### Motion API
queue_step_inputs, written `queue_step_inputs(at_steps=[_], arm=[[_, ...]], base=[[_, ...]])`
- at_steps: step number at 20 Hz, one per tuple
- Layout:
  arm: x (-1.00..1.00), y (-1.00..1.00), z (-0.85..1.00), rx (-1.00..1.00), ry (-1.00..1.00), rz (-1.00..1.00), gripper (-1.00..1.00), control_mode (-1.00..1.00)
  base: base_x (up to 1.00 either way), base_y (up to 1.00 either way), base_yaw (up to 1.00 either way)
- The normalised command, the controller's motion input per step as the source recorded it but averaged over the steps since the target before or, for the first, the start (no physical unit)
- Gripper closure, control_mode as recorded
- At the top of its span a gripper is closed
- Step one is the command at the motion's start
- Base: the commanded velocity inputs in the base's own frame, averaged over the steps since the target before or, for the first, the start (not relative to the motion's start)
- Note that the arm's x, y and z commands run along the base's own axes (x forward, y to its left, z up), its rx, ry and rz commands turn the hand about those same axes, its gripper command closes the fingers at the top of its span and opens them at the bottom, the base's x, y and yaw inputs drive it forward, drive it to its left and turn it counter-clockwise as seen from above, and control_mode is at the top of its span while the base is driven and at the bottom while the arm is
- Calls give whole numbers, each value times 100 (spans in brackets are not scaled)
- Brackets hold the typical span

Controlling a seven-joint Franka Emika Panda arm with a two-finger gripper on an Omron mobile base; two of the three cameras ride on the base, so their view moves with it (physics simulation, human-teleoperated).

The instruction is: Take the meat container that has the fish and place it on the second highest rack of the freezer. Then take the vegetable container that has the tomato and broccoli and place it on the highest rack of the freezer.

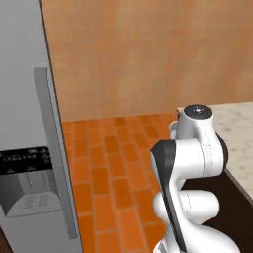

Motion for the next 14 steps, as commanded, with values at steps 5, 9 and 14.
queue_step_inputs(at_steps=[5, 9, 14], arm=[[0, 0, 0, 0, 0, 0, 100, 100], [0, 0, 0, 0, 0, 0, 100, 100], [0, 0, 0, 0, 0, 0, 100, 100]], base=[[99, -69, 27], [100, -37, 31], [100, -11, 33]])
